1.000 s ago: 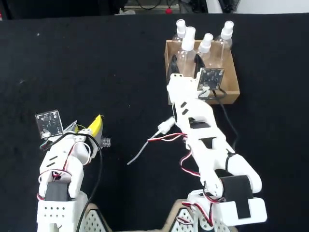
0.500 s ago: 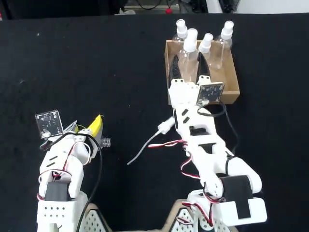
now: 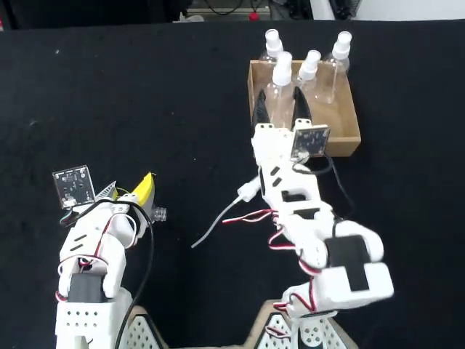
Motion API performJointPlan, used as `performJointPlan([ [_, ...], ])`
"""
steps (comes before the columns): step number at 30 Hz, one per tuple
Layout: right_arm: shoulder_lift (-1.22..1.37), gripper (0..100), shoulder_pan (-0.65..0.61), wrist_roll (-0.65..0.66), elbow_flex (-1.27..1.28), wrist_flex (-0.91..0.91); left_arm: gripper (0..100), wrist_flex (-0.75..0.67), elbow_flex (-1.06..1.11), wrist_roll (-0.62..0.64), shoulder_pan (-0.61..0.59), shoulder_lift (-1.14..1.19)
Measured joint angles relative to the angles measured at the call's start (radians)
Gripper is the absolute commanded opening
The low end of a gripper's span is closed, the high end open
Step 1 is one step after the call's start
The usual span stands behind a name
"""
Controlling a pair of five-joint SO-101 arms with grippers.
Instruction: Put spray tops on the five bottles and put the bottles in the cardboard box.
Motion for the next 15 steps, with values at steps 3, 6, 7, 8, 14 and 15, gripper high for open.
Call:
performJointPlan([
  [3,0.063,19.8,0.000,0.000,-0.002,-0.063,25,0.000,0.000,0.000,0.000,0.000],
  [6,0.114,19.8,0.000,0.003,-0.003,-0.078,25,0.000,0.000,0.000,0.000,0.000],
  [7,0.130,19.8,0.000,0.003,-0.006,-0.080,25,0.000,0.000,0.000,0.000,0.000],
  [8,0.144,19.8,0.000,0.003,-0.015,-0.081,25,0.000,0.000,0.000,0.000,0.000],
  [14,0.176,20.1,0.000,0.005,-0.044,-0.083,25,0.000,0.000,0.000,0.000,0.000],
  [15,0.183,20.1,0.000,0.005,-0.044,-0.083,25,0.000,0.000,0.000,0.000,0.000],
])
